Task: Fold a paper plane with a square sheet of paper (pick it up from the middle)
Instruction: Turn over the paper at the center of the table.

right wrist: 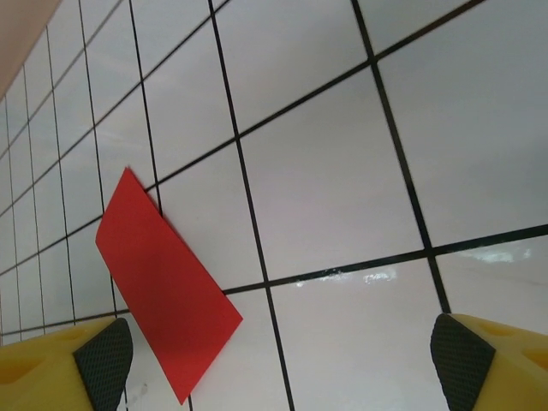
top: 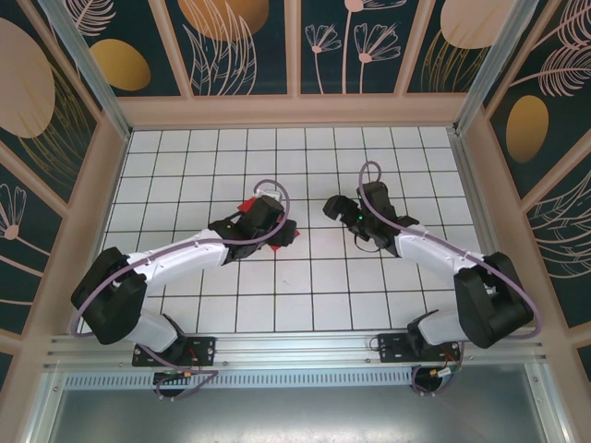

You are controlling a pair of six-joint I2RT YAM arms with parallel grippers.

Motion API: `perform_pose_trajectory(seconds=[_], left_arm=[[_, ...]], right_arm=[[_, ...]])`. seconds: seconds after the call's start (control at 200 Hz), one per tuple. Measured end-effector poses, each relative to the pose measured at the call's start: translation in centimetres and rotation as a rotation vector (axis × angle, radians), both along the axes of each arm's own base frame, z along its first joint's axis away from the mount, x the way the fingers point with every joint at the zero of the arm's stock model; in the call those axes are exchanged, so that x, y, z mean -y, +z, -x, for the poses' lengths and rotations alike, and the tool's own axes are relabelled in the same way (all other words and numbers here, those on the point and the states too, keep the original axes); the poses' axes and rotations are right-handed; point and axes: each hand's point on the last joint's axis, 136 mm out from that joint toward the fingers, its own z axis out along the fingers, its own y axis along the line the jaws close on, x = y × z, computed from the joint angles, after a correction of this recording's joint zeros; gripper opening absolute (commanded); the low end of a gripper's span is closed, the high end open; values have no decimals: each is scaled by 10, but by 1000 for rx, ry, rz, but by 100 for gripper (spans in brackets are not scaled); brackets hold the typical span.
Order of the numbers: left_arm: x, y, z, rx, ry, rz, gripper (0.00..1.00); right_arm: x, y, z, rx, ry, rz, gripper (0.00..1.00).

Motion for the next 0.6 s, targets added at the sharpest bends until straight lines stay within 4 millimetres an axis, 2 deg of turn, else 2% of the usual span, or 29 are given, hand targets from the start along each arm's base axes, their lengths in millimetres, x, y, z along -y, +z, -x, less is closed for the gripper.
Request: perform_pose_trajectory(seconds=[0.12, 0.245, 0.39, 0.6], left_arm=[[-23, -12, -15, -46, 105, 70, 60], [-30, -19, -34, -66, 168, 148, 39], [-37, -41, -49, -113, 224, 183, 35], [-33, -80, -60, -184, 248, 140, 31]], right_arm=[[-28, -10, 0, -33, 87, 10, 87], [-62, -12, -4, -41, 172, 16, 74], [-84, -19, -7, -55, 217, 18, 67], [-85, -26, -6, -73, 214, 25, 66]])
